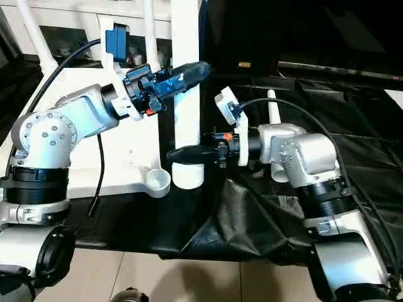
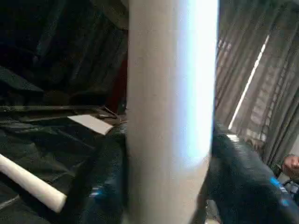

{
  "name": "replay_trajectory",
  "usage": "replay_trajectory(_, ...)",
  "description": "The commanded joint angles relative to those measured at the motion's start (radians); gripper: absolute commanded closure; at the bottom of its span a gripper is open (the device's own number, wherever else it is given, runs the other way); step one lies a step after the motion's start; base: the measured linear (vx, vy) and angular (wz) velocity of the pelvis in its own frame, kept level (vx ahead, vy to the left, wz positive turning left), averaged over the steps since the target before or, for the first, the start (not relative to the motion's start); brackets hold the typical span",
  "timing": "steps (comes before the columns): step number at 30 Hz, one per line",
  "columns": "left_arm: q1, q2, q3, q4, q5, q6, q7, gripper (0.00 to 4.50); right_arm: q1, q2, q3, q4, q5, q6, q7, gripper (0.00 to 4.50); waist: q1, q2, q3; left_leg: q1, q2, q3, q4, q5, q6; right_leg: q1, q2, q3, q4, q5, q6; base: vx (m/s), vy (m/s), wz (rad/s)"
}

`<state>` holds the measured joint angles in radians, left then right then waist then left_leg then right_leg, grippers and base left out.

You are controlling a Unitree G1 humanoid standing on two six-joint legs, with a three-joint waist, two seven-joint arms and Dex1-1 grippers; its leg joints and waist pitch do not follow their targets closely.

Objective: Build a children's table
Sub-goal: Pick table leg

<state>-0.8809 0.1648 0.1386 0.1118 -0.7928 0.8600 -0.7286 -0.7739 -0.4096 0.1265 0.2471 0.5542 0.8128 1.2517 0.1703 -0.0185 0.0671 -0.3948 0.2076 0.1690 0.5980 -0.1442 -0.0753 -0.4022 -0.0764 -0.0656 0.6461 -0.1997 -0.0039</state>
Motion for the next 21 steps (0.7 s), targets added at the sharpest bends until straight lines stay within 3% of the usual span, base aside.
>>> replay_trajectory(1, 0.002, -0.021, 0.024, 0.002, -0.002, -0.066, 0.018, 1.78, 0.018, 0.011, -0.048, -0.004, 0.018, -0.018, -0.046, 2.57, 0.001, -0.005, -0.087, 0.019, 0.014, -0.001, -0.056, -0.167, -0.020, 0.058, -0.059, 0.039, -0.073, -0.077, -0.211, 0.000, 0.000, 0.00)
replay_trajectory(3, 0.006, -0.036, 0.039, 0.006, 0.005, -0.109, 0.029, 1.51, 0.025, 0.018, -0.055, -0.009, 0.022, -0.020, -0.057, 2.58, 0.002, -0.005, -0.087, 0.020, 0.015, -0.001, -0.057, -0.173, -0.020, 0.059, -0.060, 0.039, -0.075, -0.083, -0.208, 0.000, 0.000, 0.00)
replay_trajectory(5, -0.007, -0.112, 0.164, 0.058, -0.029, -0.285, 0.090, 1.50, 0.070, 0.061, -0.089, -0.046, 0.033, -0.038, -0.130, 2.59, 0.005, -0.003, -0.084, 0.016, 0.015, 0.000, -0.056, -0.170, -0.017, 0.060, -0.062, 0.041, -0.083, -0.066, -0.211, 0.000, 0.000, 0.00)
replay_trajectory(6, -0.011, -0.122, 0.186, 0.067, -0.039, -0.306, 0.101, 1.50, 0.077, 0.069, -0.095, -0.052, 0.033, -0.043, -0.144, 2.59, 0.005, -0.006, -0.089, 0.017, 0.014, -0.003, -0.056, -0.175, -0.020, 0.064, -0.063, 0.038, -0.077, -0.059, -0.211, 0.000, 0.000, 0.00)
replay_trajectory(8, -0.003, -0.097, 0.187, 0.069, -0.016, -0.322, 0.095, 1.50, 0.096, 0.108, -0.134, -0.056, 0.030, -0.070, -0.223, 2.59, 0.001, -0.004, -0.088, 0.016, 0.012, -0.003, -0.058, -0.175, -0.021, 0.062, -0.060, 0.038, -0.077, -0.066, -0.197, 0.000, 0.000, 0.00)
replay_trajectory(9, 0.006, -0.081, 0.175, 0.065, 0.006, -0.329, 0.082, 1.50, 0.102, 0.124, -0.150, -0.054, 0.023, -0.084, -0.259, 2.59, -0.002, 0.002, -0.090, 0.019, 0.013, -0.004, -0.059, -0.175, -0.026, 0.059, -0.060, 0.038, -0.077, -0.075, -0.187, 0.000, 0.000, 0.00)
replay_trajectory(10, 0.025, -0.039, 0.144, 0.056, 0.049, -0.324, 0.059, 1.50, 0.109, 0.144, -0.169, -0.045, -0.001, -0.119, -0.321, 2.59, -0.004, 0.011, -0.090, 0.022, 0.015, -0.005, -0.060, -0.179, -0.033, 0.055, -0.059, 0.038, -0.075, -0.085, -0.180, 0.000, 0.000, 0.00)
replay_trajectory(11, 0.038, -0.011, 0.123, 0.051, 0.076, -0.320, 0.045, 1.50, 0.114, 0.157, -0.179, -0.038, -0.018, -0.143, -0.361, 2.59, -0.009, 0.008, -0.088, 0.024, 0.016, -0.005, -0.064, -0.189, -0.042, 0.050, -0.057, 0.038, -0.078, -0.108, -0.166, 0.000, 0.000, 0.00)
replay_trajectory(13, 0.053, 0.025, 0.089, 0.048, 0.121, -0.328, 0.028, 1.50, 0.118, 0.163, -0.181, -0.023, -0.048, -0.174, -0.405, 2.59, -0.010, 0.014, -0.087, 0.028, 0.018, -0.006, -0.066, -0.205, -0.057, 0.049, -0.059, 0.039, -0.079, -0.128, -0.158, 0.000, 0.000, 0.00)
replay_trajectory(14, 0.117, 0.171, -0.053, 0.037, 0.255, -0.357, -0.105, 1.50, 0.152, 0.166, -0.163, 0.001, -0.146, -0.278, -0.502, 2.59, -0.008, 0.013, -0.086, 0.029, 0.019, -0.010, -0.070, -0.206, -0.061, 0.045, -0.060, 0.039, -0.083, -0.145, -0.139, 0.000, 0.000, 0.00)
replay_trajectory(15, 0.127, 0.195, -0.076, 0.037, 0.277, -0.363, -0.127, 1.50, 0.158, 0.168, -0.163, 0.005, -0.155, -0.293, -0.513, 2.59, -0.010, 0.009, -0.086, 0.028, 0.019, -0.008, -0.072, -0.206, -0.064, 0.044, -0.059, 0.039, -0.082, -0.164, -0.122, 0.000, 0.000, 0.00)
replay_trajectory(16, 0.168, 0.292, -0.180, 0.038, 0.373, -0.401, -0.210, 1.50, 0.175, 0.172, -0.166, 0.012, -0.177, -0.327, -0.543, 2.59, -0.012, 0.012, -0.084, 0.030, 0.017, -0.006, -0.074, -0.215, -0.074, 0.043, -0.058, 0.041, -0.081, -0.180, -0.110, 0.000, 0.000, 0.00)
replay_trajectory(18, 0.209, 0.379, -0.275, 0.048, 0.459, -0.452, -0.289, 1.50, 0.190, 0.169, -0.162, 0.009, -0.193, -0.342, -0.565, 2.59, -0.014, 0.016, -0.084, 0.034, 0.018, -0.005, -0.075, -0.216, -0.078, 0.040, -0.057, 0.043, -0.082, -0.172, -0.110, 0.000, 0.000, 0.00)
replay_trajectory(21, 0.240, 0.430, -0.331, 0.059, 0.505, -0.481, -0.342, 1.50, 0.199, 0.168, -0.160, 0.004, -0.201, -0.349, -0.574, 2.59, -0.015, 0.025, -0.085, 0.033, 0.018, -0.005, -0.076, -0.242, -0.088, 0.041, -0.058, 0.043, -0.072, -0.123, -0.149, 0.000, 0.000, 0.00)
